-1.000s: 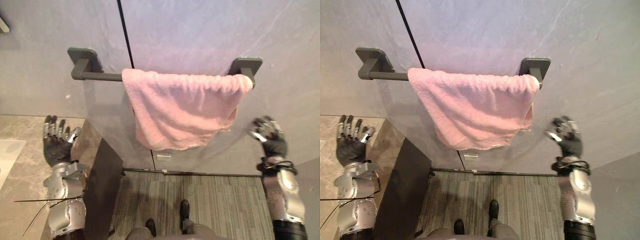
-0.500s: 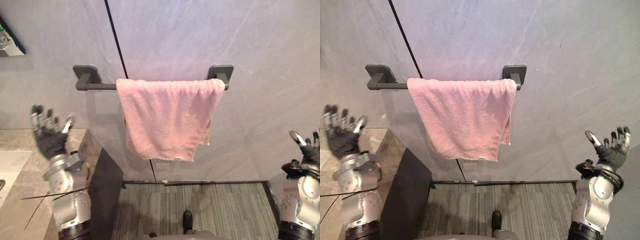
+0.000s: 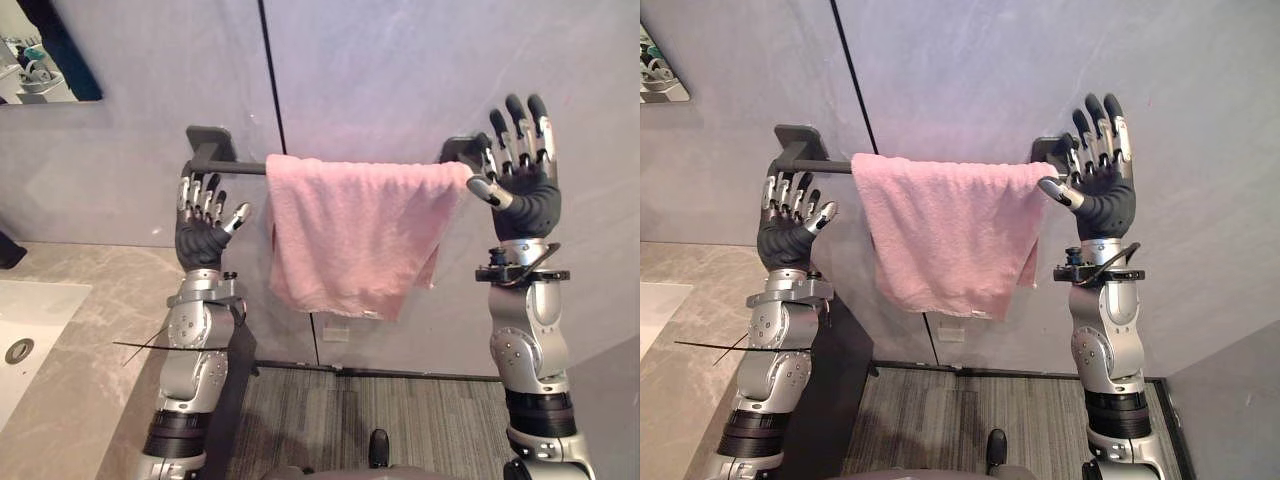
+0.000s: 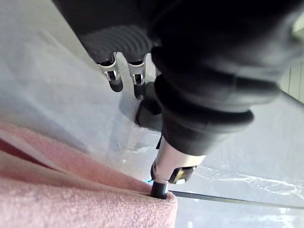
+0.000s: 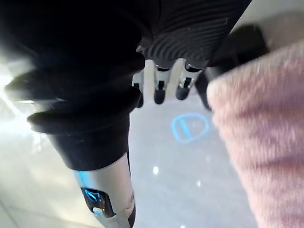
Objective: Organize washtable
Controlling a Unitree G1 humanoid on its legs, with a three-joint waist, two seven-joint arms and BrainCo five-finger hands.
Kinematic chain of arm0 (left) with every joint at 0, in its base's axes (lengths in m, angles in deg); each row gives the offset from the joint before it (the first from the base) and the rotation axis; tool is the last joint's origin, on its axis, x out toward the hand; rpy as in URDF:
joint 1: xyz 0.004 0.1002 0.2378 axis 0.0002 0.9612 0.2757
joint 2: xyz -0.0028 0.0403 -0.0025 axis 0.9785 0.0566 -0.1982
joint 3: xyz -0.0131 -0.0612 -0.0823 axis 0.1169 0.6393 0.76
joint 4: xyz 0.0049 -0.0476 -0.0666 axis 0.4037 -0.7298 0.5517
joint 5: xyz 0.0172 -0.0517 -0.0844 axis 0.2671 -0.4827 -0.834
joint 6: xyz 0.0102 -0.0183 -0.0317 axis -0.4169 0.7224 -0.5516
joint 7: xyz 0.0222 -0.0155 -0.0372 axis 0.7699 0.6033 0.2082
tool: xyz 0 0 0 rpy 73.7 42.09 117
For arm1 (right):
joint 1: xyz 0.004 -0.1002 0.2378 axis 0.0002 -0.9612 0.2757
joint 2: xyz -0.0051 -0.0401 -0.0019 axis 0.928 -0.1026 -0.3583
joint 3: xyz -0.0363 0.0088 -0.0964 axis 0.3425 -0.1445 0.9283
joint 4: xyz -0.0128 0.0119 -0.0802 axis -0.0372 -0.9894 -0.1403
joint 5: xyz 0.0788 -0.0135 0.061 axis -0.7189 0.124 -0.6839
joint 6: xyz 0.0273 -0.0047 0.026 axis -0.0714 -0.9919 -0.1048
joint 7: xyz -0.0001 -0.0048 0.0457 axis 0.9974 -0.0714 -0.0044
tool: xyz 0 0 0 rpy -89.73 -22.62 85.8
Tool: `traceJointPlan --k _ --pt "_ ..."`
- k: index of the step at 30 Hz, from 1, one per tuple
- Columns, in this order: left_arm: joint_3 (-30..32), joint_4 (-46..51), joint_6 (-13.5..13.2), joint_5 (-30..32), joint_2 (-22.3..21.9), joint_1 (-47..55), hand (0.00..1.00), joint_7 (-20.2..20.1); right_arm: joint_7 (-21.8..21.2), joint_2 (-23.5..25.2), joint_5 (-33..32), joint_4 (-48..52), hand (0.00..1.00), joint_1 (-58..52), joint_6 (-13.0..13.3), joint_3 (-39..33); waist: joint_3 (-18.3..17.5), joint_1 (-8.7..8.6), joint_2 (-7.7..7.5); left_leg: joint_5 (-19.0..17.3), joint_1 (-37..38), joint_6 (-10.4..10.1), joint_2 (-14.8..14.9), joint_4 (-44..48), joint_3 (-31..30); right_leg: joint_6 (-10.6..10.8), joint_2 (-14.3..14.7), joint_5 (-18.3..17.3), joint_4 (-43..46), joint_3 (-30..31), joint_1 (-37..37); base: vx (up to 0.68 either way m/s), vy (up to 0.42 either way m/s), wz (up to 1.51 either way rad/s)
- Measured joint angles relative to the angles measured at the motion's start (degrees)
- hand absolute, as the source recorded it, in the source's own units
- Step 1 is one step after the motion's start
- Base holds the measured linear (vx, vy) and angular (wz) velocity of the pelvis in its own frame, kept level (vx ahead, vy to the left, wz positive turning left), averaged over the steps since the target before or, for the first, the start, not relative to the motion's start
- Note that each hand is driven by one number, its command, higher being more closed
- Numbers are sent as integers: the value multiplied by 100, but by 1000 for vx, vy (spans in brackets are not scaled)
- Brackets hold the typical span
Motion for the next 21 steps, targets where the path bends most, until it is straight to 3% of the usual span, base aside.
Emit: traceJointPlan --k 2,4,6,8,10,16,19,21 --pt "815 934 233 -517 1280 803 0 -896 -194 -321 -115 318 0 1 85 -115 -5 -88 -24 -3 28 5 -6 -40 36 -27 -2 28 -3 6 -14 31 63 -7" --pt "1586 1444 230 -705 1714 879 0 -1296 -274 -459 -111 374 0 1 153 -239 -12 -23 -26 -2 106 7 -9 -112 65 -26 3 26 -3 13 6 51 33 -7" --pt "2264 1953 -90 -1036 1837 565 0 -1449 -374 -542 -104 370 0 0 188 -238 -49 45 -3 -1 146 8 -5 -153 91 -31 13 23 -3 21 19 46 23 -9" --pt "2461 2159 -595 -1138 1846 174 0 -1346 -374 -536 -84 341 0 1 234 -231 -109 88 86 4 283 10 -1 -251 67 -44 26 14 -4 12 110 36 16 -1" --pt "2463 2151 -747 -993 1843 145 0 -1164 -318 -535 -22 336 0 1 279 -234 -151 73 131 4 328 10 2 -333 73 -58 35 -20 -24 2 173 -16 13 -1" --pt "2576 1765 -855 -343 1200 28 0 -184 -190 -518 184 337 0 3 453 -266 -207 17 83 68 395 -29 25 -494 10 -107 62 -83 -26 -120 209 -15 -9 7" --pt "2421 1766 -878 -299 588 39 0 -139 -173 -457 194 336 0 3 469 -257 -209 26 81 106 400 -23 27 -527 -21 -108 63 -82 -26 -147 210 8 7 6" --pt "2117 1766 -856 -331 430 122 0 -231 -191 -391 193 331 0 3 456 -195 -210 25 79 106 406 -23 26 -526 -23 -107 63 -80 -25 -148 214 4 17 0"
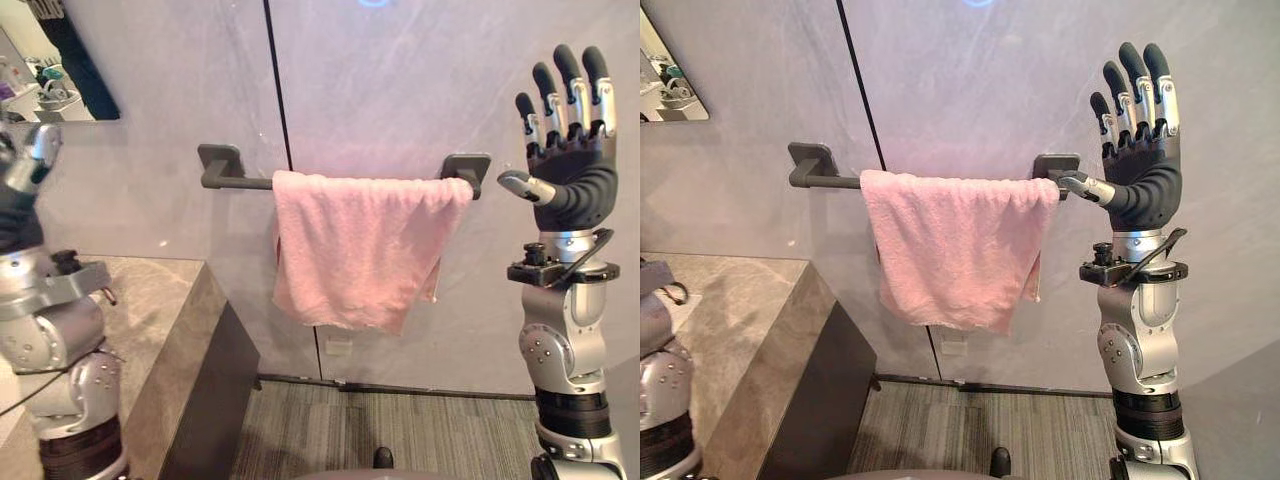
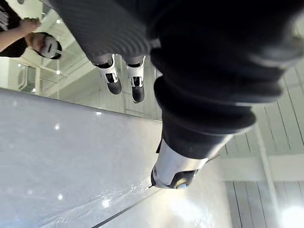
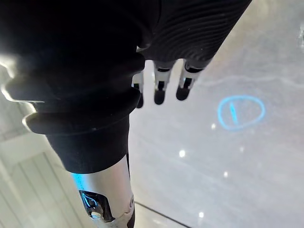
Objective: Organize washtable
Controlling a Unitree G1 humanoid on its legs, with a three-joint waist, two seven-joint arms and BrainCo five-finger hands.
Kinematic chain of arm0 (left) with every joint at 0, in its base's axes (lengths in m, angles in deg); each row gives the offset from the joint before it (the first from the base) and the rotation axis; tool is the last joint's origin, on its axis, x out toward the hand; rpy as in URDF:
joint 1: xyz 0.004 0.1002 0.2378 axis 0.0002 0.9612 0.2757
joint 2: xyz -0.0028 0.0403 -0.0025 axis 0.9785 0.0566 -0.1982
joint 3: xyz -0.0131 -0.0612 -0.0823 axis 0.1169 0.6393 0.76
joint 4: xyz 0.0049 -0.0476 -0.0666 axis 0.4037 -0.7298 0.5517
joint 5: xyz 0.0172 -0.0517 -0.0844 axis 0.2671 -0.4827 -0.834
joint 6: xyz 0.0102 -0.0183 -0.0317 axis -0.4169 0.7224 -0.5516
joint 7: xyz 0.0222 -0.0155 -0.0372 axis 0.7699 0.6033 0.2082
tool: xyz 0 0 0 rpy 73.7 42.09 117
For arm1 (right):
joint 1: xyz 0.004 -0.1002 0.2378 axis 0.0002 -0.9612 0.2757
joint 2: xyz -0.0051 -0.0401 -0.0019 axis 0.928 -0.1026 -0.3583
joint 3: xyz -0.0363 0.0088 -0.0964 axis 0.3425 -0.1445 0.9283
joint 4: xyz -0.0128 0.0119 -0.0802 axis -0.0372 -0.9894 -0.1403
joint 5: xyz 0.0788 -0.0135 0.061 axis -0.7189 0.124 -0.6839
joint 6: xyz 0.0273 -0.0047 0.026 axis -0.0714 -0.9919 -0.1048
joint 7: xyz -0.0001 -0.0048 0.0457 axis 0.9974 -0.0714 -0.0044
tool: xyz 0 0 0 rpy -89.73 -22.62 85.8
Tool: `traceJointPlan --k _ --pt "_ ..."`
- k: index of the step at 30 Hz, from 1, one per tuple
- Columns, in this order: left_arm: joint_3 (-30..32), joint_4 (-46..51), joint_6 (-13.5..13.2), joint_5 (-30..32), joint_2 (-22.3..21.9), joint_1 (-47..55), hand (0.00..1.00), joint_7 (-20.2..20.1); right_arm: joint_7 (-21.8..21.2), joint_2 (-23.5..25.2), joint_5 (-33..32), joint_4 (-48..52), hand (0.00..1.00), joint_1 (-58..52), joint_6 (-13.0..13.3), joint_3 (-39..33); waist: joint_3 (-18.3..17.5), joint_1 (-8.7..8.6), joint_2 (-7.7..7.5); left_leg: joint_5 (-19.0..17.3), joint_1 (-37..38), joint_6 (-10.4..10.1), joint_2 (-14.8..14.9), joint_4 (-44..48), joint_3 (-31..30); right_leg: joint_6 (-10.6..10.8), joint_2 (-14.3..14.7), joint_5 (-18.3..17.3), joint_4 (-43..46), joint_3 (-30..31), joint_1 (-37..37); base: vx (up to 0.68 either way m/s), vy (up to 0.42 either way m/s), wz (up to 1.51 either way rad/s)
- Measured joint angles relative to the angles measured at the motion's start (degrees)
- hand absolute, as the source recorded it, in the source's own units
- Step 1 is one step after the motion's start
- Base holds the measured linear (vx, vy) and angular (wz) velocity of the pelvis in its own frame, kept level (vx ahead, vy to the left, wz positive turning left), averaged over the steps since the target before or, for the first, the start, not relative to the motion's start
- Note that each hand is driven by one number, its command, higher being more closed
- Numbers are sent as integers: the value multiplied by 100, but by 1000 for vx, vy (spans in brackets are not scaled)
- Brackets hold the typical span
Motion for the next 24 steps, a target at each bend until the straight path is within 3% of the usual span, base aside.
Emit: traceJointPlan --k 4,6,9,10,13,16,24 --pt "-1100 -178 443 -606 8 93 0 -1002 -205 -10 -90 -129 0 0 -216 535 2 -54 -6 -1 12 0 -6 7 58 11 -2 8 0 51 -8 0 37 -7" --pt "-1294 -278 578 -833 133 287 0 -1222 -312 -36 -193 -241 0 -1 -295 811 6 -143 -11 -1 13 0 -3 6 70 11 1 8 0 64 -15 9 24 -9" --pt "-1564 -60 787 -1593 98 1523 0 -1703 -483 -242 -391 -218 0 -292 -351 946 20 -186 -31 -6 25 1 18 -12 154 12 44 8 -1 183 -69 34 23 -19" --pt "-1927 -21 886 -1788 93 1991 0 -1878 -523 -380 -430 -224 0 -408 -364 1000 40 -159 -61 -7 22 1 23 -27 166 12 56 7 -1 185 -80 0 0 0" --pt "-2589 -194 1403 -1847 102 2481 0 -2426 -754 -518 -427 -228 0 -351 -368 1291 63 -129 -112 -9 46 -2 41 -23 208 11 78 8 -1 210 -98 0 0 0" --pt "-2792 -469 1524 -1865 101 2481 0 -2746 -951 -591 -486 -246 0 -286 -390 1680 85 -133 -130 -21 21 -16 64 0 316 18 108 -2 -2 310 -127 -29 5 -16" --pt "-3115 -925 1632 -1863 111 2480 0 -3032 -1179 -880 -533 -315 0 -281 -453 1911 166 -167 -125 -66 -23 -46 117 10 493 4 146 -45 -2 318 -237 -11 7 -13"
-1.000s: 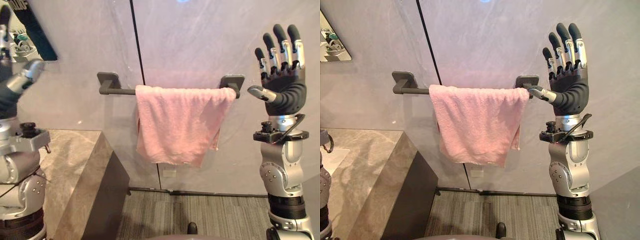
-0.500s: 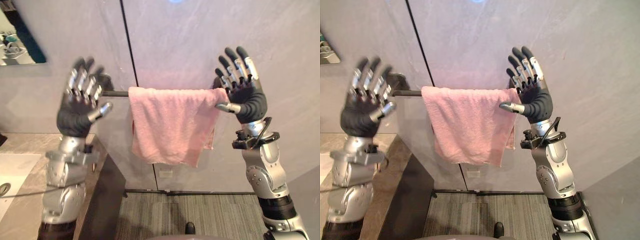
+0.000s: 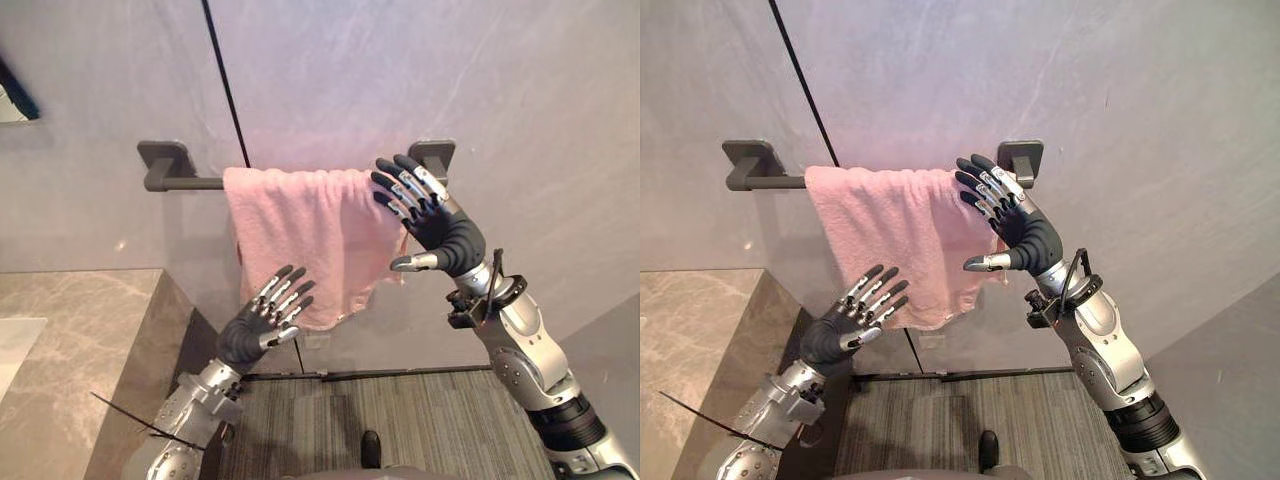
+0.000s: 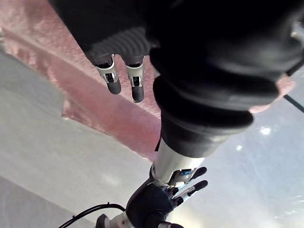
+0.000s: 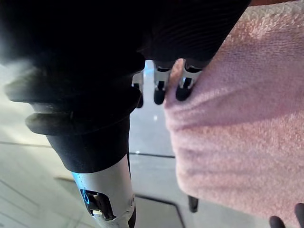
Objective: Organize washtable
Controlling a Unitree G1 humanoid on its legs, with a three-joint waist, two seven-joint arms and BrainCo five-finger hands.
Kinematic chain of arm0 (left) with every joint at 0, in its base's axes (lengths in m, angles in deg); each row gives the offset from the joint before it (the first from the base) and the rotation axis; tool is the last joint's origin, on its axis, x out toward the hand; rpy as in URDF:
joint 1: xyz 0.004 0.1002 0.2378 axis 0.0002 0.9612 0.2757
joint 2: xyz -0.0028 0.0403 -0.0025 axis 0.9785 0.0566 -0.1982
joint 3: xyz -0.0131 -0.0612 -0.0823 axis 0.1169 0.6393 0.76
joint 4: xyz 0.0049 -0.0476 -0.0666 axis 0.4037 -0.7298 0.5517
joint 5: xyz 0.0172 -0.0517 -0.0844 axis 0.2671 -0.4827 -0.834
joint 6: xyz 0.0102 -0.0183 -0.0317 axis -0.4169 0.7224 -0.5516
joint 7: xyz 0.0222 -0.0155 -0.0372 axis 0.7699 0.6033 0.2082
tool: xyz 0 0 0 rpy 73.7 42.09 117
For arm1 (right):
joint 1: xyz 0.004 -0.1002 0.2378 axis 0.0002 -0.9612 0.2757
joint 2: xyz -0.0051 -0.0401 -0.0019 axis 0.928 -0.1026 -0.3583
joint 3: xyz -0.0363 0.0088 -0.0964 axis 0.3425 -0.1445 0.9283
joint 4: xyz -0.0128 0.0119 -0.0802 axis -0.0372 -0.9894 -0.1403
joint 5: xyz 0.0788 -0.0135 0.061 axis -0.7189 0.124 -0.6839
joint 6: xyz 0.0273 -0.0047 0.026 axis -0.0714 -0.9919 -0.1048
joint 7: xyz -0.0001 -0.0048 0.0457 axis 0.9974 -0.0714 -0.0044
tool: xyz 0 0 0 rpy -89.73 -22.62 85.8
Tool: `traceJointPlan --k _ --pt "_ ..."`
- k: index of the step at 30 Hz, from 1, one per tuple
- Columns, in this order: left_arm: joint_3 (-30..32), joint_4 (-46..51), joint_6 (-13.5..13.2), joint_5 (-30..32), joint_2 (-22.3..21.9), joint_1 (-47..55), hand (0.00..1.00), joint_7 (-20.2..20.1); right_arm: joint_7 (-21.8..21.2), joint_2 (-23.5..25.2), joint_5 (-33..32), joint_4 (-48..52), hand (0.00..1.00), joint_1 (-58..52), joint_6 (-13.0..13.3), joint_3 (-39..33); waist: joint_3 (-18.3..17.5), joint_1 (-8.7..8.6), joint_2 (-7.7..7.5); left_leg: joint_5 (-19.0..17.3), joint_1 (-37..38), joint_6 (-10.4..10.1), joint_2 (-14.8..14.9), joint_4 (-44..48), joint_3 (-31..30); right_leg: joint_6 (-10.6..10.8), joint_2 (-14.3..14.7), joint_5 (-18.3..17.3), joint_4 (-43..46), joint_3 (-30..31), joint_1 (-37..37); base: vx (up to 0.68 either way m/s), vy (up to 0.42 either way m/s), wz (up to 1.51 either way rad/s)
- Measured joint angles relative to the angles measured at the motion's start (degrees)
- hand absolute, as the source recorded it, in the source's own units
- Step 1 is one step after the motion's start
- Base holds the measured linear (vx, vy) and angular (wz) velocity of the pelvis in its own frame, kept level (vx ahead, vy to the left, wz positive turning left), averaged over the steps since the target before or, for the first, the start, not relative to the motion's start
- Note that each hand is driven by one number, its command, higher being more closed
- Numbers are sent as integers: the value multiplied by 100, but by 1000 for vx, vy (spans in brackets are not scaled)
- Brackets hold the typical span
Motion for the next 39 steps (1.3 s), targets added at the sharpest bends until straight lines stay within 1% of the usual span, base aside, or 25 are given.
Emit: traceJointPlan --k 3,6,11,14,19,22,24,27,29,30,33,35,39 --pt "-8 -54 26 0 0 0 0 -98 -6 -4 0 -2 0 154 0 1 0 7 -1 -2 4 -5 13 11 -14 -9 21 34 0 3 -53 54 28 -2" --pt "-34 -68 26 1 -2 0 0 -109 -3 10 6 -2 0 254 2 0 0 6 -2 -12 0 -17 26 8 -22 -25 36 48 0 2 -60 32 39 -2" --pt "-62 -461 27 12 -96 -6 0 -102 24 272 62 7 0 472 13 -106 -1 8 -3 -23 5 -7 23 5 -8 -23 42 52 0 25 -64 7 43 -2" --pt "-49 -470 26 14 -228 -10 0 -92 77 435 97 25 0 664 71 -256 -1 19 -4 -25 8 -5 21 4 17 -22 44 52 0 46 -70 -9 34 -3" --pt "4 -472 24 67 -387 -25 0 -69 140 586 122 117 0 878 92 -380 -1 21 -4 -40 32 -23 41 7 125 -7 79 39 -1 151 -90 -9 22 -11" --pt "110 -507 22 129 -428 -188 0 -40 105 583 116 372 0 881 95 -402 -1 17 -4 -50 29 -39 62 12 158 -7 108 34 -1 181 -109 -2 17 -8" --pt "116 -507 16 136 -429 -352 0 -14 10 582 98 475 0 882 99 -401 -1 18 -4 -55 34 -45 74 14 166 -13 121 34 -1 187 -110 3 20 -4" --pt "114 -591 8 146 -424 -567 0 3 -145 534 -114 530 0 871 98 -239 -1 2 -3 -59 35 -53 87 14 183 -23 141 40 0 209 -121 4 28 -6" --pt "152 -733 18 280 -310 -712 0 17 -384 302 -362 532 0 534 22 176 -3 9 -8 -72 35 -68 98 20 230 -75 160 79 0 258 -141 3 37 -11" --pt "188 -733 17 282 -280 -712 0 19 -480 251 -433 540 0 349 -19 267 -2 14 -8 -73 35 -69 100 20 233 -78 162 82 0 260 -142 8 42 -4" --pt "397 -734 -62 260 -228 -627 0 15 -760 120 -565 534 0 -803 -235 481 -1 21 -6 -87 21 -57 99 20 228 -80 159 86 0 254 -148 11 55 1" --pt "372 -738 -85 295 -230 -618 0 14 -760 129 -538 534 0 -1003 -319 556 -1 -11 -7 -92 24 -49 89 24 237 -76 150 89 0 261 -147 -11 58 -3" --pt "318 -911 -85 351 -236 -650 0 10 -732 184 -290 534 0 -1005 -321 587 0 3 -11 -94 22 -45 86 54 230 -70 140 87 -1 249 -133 -23 45 2"
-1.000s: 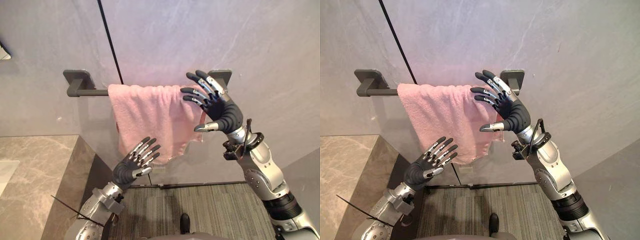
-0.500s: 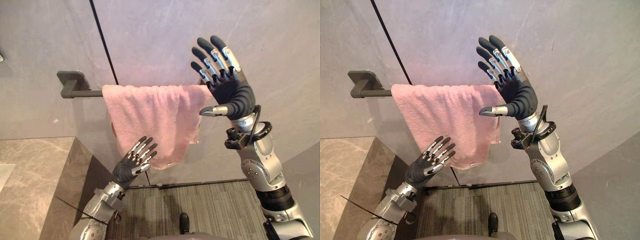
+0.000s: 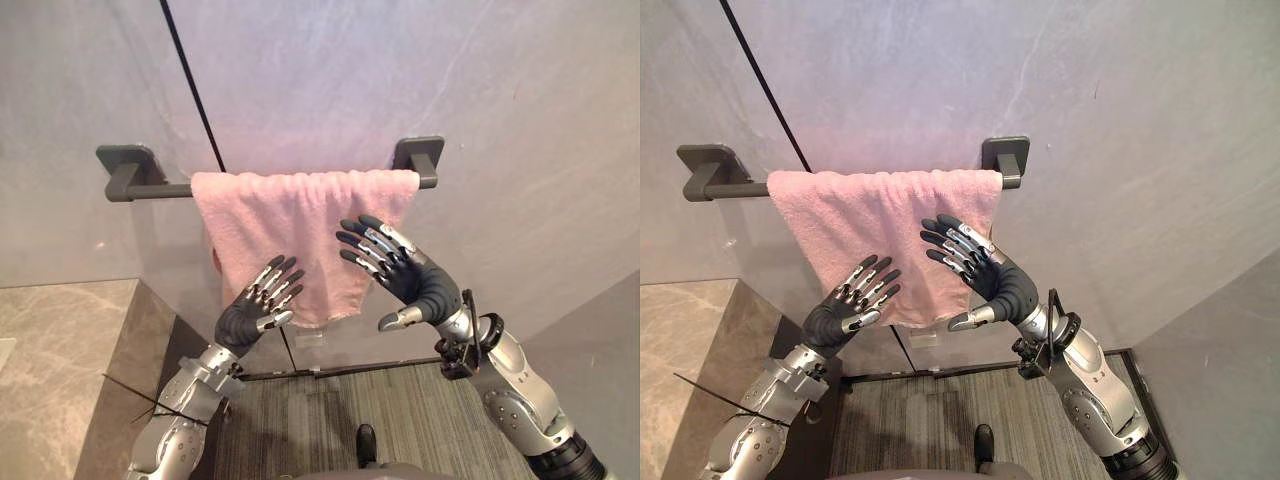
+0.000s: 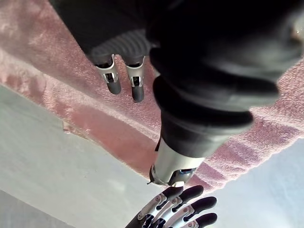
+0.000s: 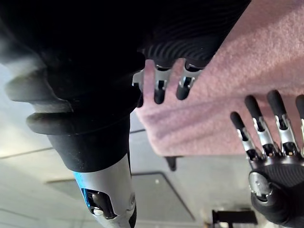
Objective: Organize washtable
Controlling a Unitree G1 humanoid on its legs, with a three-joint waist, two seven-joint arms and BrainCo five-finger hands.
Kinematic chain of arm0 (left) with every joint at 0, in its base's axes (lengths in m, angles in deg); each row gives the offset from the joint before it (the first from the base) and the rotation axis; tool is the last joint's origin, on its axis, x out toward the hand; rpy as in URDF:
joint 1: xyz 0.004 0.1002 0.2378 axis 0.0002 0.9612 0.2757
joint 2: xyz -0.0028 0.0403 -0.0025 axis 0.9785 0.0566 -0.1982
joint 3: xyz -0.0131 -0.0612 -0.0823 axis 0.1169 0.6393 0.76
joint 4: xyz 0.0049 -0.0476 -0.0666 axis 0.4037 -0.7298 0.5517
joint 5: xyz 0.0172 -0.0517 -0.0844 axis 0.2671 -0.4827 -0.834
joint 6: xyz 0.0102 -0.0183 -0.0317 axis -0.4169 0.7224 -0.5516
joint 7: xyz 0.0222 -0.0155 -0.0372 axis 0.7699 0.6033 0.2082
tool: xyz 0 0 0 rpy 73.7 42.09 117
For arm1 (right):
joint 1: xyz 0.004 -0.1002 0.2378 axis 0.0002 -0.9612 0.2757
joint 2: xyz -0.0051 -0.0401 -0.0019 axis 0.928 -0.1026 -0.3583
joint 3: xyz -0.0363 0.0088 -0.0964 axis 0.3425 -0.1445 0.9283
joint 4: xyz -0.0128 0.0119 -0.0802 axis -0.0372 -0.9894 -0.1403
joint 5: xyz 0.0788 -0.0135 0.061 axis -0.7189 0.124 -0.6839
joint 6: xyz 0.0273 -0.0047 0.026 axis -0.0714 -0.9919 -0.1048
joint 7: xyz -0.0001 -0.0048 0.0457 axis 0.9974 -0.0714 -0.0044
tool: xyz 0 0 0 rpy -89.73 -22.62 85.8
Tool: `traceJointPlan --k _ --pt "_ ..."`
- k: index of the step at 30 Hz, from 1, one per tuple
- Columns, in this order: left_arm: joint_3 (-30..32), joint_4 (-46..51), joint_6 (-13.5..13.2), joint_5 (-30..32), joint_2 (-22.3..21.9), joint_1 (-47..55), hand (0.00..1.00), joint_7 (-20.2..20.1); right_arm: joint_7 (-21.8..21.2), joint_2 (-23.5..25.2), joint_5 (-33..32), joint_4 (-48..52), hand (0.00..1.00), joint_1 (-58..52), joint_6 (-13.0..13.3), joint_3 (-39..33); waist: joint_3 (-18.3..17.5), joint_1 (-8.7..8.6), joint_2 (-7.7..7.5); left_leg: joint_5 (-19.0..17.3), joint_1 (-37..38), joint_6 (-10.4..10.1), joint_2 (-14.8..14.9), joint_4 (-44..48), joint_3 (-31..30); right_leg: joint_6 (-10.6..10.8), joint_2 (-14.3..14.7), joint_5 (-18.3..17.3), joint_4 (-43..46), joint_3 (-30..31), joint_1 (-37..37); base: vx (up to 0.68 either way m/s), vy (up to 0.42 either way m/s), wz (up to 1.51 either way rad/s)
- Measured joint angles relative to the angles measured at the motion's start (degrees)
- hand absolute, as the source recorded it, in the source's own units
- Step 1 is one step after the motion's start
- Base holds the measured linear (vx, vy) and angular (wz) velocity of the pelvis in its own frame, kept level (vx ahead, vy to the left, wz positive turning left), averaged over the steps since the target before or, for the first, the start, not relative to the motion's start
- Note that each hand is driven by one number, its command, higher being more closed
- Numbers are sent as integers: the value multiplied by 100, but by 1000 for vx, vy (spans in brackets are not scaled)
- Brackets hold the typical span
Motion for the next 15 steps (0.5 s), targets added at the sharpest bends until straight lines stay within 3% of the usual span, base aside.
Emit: traceJointPlan --k 7,15 --pt "-313 -272 4 109 -19 -43 0 2 31 28 215 -4 0 531 0 497 -7 11 -11 2 -11 -1 9 70 -130 -2 -22 -2 0 -117 70 -19 45 9" --pt "-431 -627 6 228 -186 -277 0 18 128 406 620 -440 0 784 1 758 -28 17 -39 5 -80 3 -16 156 -274 -7 -84 0 0 -270 107 -16 61 11"
